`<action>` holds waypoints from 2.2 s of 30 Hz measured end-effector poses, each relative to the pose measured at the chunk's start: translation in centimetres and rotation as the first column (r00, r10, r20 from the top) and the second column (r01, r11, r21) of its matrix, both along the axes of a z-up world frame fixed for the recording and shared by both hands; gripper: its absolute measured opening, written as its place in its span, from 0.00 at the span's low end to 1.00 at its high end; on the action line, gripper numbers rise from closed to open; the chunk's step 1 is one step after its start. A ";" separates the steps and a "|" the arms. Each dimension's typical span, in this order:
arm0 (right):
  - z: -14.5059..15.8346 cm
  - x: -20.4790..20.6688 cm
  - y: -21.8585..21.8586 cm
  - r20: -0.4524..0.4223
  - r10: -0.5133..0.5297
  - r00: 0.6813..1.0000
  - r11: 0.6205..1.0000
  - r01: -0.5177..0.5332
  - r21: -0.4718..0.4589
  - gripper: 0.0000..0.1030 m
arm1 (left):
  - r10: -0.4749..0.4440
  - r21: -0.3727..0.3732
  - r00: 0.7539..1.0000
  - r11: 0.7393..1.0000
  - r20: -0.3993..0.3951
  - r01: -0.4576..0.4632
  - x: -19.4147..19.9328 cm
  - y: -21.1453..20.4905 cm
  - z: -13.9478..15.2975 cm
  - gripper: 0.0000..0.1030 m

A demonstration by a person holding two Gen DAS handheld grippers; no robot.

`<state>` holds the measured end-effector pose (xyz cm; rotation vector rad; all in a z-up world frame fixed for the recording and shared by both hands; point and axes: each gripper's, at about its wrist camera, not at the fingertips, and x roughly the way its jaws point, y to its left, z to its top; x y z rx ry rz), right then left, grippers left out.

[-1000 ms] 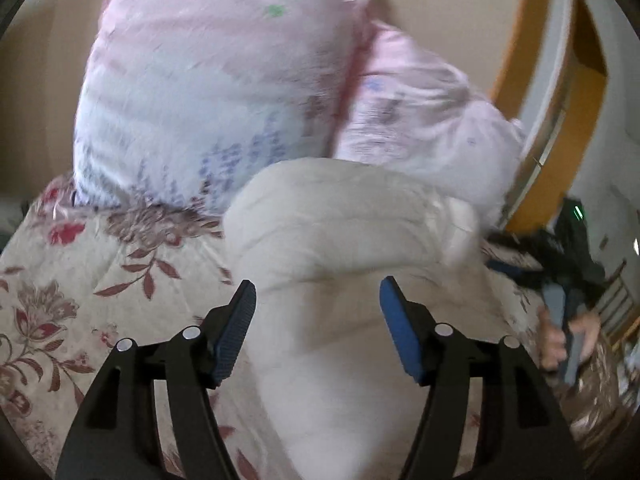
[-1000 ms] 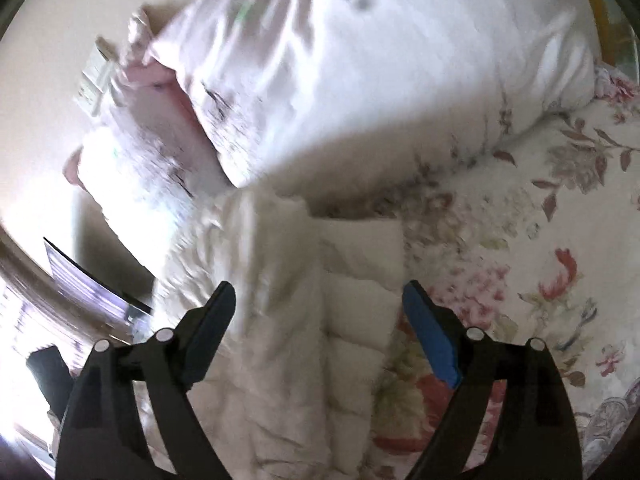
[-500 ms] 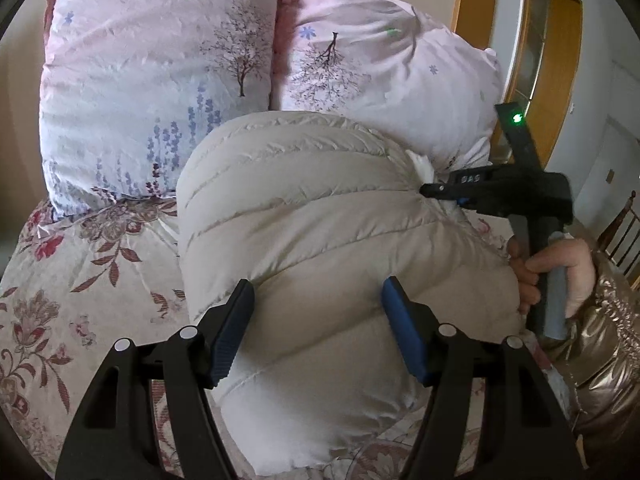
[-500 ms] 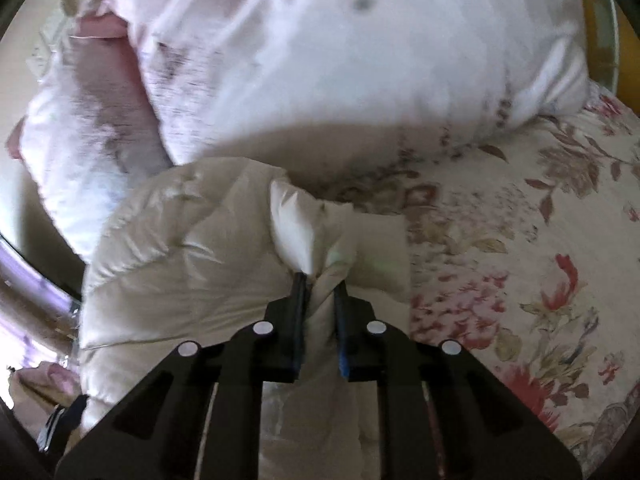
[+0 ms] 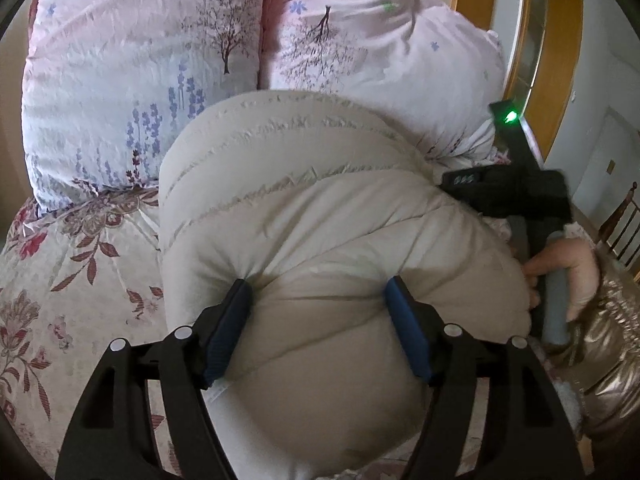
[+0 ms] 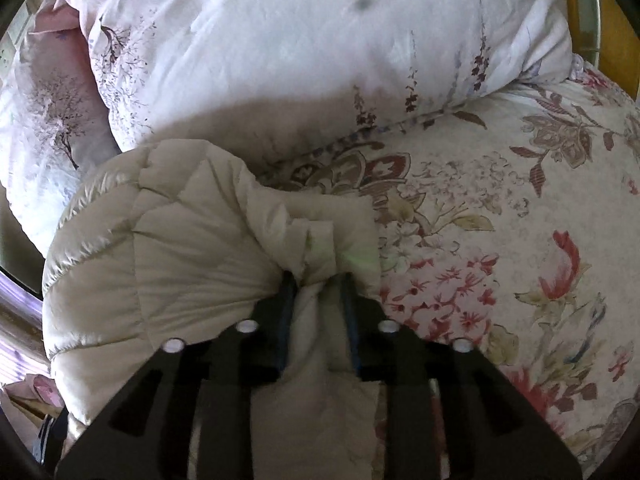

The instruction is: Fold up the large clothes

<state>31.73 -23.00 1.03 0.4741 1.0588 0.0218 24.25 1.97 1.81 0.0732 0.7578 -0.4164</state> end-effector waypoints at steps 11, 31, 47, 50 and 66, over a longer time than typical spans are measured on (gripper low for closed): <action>7.8 -12.5 2.8 0.199 0.193 0.961 0.981 -0.184 -0.062 0.42 | 0.021 -0.011 1.000 1.000 -0.010 -0.021 -0.1 0.4 -0.8 0.73; 7.4 -16.0 6.1 0.199 0.205 0.958 0.966 -0.164 -0.200 0.96 | 0.168 -0.124 0.971 0.981 0.171 -0.148 -9.4 5.4 2.8 0.99; 5.1 -22.8 7.0 0.148 0.171 0.974 0.960 -0.130 -0.249 0.98 | 0.235 -0.029 0.972 0.971 -0.008 -0.235 -11.5 5.2 -3.6 0.99; 4.2 -23.1 7.4 0.142 0.169 0.975 0.953 -0.126 -0.274 0.98 | 0.241 -0.028 0.970 0.970 -0.024 -0.242 -11.4 5.3 -4.1 0.99; 2.8 -22.6 8.0 0.095 0.193 0.977 0.945 -0.159 -0.286 0.98 | 0.256 -0.001 0.966 0.967 -0.043 -0.257 -11.0 5.1 -4.5 0.99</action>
